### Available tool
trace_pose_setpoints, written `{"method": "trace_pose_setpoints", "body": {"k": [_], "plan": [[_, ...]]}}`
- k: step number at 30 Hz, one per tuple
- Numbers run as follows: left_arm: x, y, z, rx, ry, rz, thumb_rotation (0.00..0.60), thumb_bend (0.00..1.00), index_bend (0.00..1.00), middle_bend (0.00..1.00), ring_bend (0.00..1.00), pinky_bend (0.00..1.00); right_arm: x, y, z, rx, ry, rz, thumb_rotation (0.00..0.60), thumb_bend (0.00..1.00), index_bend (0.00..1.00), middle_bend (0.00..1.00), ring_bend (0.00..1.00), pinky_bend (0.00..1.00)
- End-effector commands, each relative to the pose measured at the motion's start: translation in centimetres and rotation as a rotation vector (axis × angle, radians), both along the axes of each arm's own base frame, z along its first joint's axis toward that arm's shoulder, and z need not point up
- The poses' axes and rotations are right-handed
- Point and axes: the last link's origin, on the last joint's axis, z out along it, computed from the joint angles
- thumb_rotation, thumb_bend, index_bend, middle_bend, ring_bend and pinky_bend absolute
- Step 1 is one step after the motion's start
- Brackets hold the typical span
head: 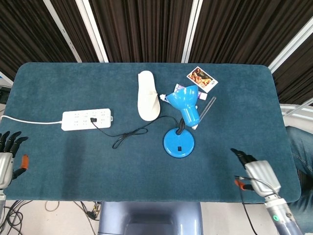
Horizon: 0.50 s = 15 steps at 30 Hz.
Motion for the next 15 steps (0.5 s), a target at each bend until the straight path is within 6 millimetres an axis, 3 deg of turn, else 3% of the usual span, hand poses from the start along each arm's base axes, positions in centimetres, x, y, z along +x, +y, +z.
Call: {"method": "trace_pose_setpoints", "body": {"k": [1, 8, 15], "plan": [[0.0, 0.0, 0.1, 0.005, -0.007, 0.008, 0.6, 0.53, 0.21, 0.1, 0.01, 0.0, 1.9, -1.2, -1.4, 0.025, -0.035, 0.027, 0.6, 0.21, 0.12, 0.36, 0.48, 1.0], [-0.1, 0.0, 0.1, 0.01, -0.02, 0.026, 0.6, 0.53, 0.21, 0.1, 0.01, 0.0, 5.1, -2.5, -5.4, 0.104, -0.051, 0.082, 0.6, 0.24, 0.1, 0.44, 0.58, 1.0], [-0.1, 0.1, 0.1, 0.012, -0.031, 0.039, 0.6, 0.53, 0.21, 0.1, 0.01, 0.0, 6.9, -3.5, -9.1, 0.185, -0.036, 0.048, 0.6, 0.25, 0.08, 0.46, 0.6, 1.0]]}}
